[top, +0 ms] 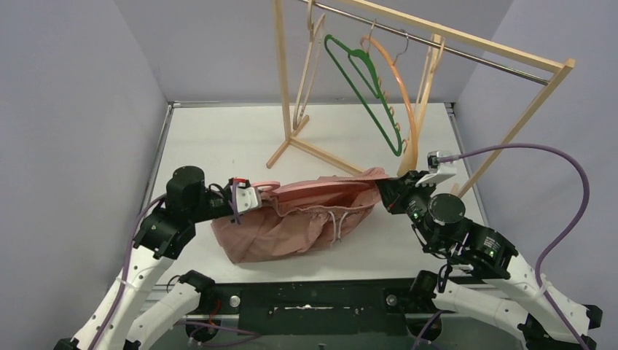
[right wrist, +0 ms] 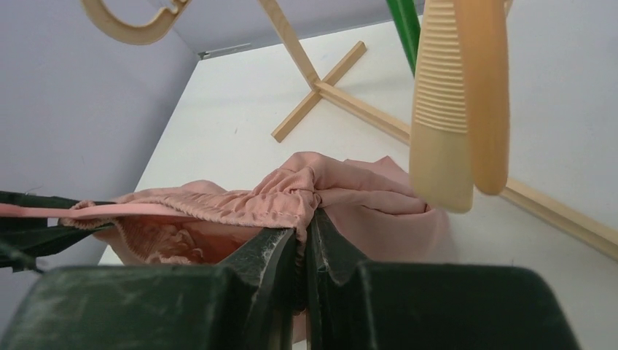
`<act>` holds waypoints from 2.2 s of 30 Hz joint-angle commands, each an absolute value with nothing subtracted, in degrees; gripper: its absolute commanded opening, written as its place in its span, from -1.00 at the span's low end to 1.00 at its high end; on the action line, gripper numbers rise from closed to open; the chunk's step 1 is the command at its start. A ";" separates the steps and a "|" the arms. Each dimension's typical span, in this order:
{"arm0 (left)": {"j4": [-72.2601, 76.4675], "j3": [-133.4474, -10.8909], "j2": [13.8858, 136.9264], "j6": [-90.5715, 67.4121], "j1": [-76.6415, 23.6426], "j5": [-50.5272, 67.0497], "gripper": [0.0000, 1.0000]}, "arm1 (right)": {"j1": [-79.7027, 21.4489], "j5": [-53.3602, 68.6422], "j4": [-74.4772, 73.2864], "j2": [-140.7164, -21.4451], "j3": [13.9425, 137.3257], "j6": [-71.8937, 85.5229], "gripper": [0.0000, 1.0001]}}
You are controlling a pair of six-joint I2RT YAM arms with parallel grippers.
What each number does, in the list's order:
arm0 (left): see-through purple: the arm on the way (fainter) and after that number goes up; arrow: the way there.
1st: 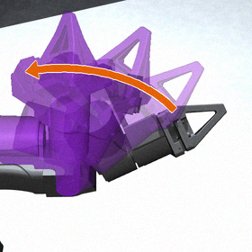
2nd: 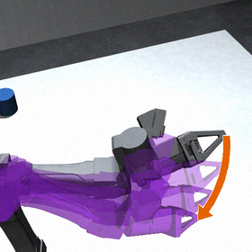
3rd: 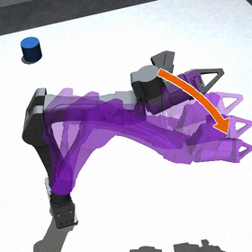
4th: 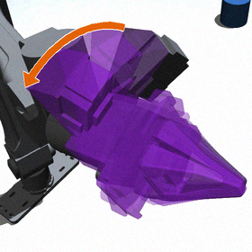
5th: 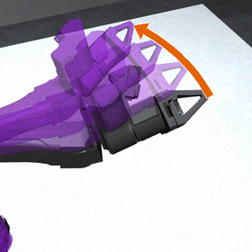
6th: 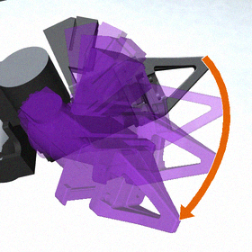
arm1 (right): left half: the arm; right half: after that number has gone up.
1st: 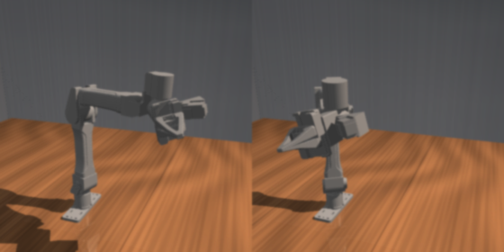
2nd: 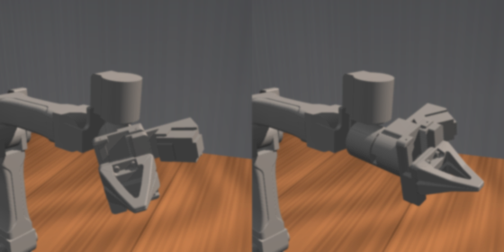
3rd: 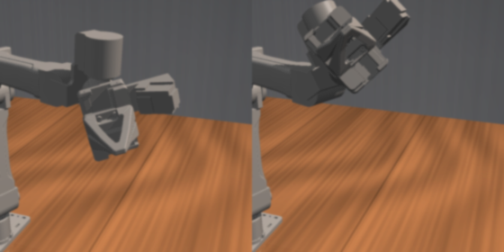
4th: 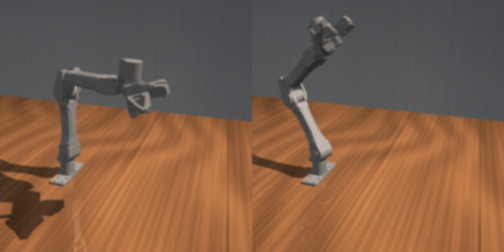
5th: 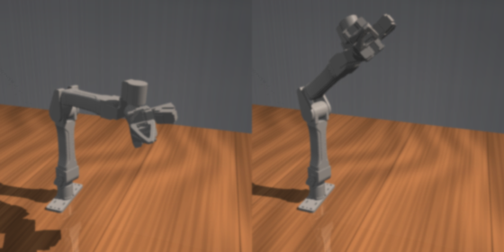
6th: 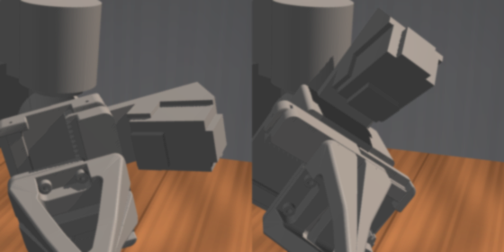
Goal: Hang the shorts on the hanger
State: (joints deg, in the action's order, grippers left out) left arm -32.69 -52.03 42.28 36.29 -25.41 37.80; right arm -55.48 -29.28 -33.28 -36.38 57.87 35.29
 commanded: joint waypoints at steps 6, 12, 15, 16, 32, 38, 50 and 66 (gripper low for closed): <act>-31.92 -54.67 46.65 38.16 -24.60 27.07 -1.00 | -54.66 -18.92 -22.92 -42.86 59.68 37.41 -0.92; -29.86 -54.15 46.84 35.94 -24.61 30.07 -1.00 | -55.15 -12.27 -21.60 -48.50 61.20 40.45 -0.60; -28.53 -54.23 46.68 34.27 -24.61 32.98 -1.00 | -55.28 -11.34 -21.57 -48.81 62.28 37.57 -0.30; -27.97 -54.12 46.44 33.69 -24.61 34.15 -1.00 | -55.28 -10.89 -22.76 -48.98 63.50 35.31 -0.21; -24.54 -53.53 44.09 25.73 -24.61 48.45 -1.00 | -56.00 5.45 -29.64 -54.96 77.03 11.11 0.16; -22.27 -53.03 43.83 22.53 -24.61 52.86 -1.00 | -63.24 3.95 -29.29 -65.73 84.96 2.86 0.22; -18.17 -51.74 43.94 19.29 -24.61 57.60 -1.00 | -64.32 10.43 -22.77 -72.50 86.66 -1.24 0.22; -22.50 -57.64 38.17 15.29 -24.61 33.60 -0.04 | -55.53 8.30 -10.01 -63.05 72.58 10.81 -1.00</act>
State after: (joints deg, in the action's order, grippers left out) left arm -23.29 -51.70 41.52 16.71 -24.67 46.17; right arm -61.21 12.14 -18.04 -69.49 76.40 4.75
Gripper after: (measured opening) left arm 0.434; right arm 0.097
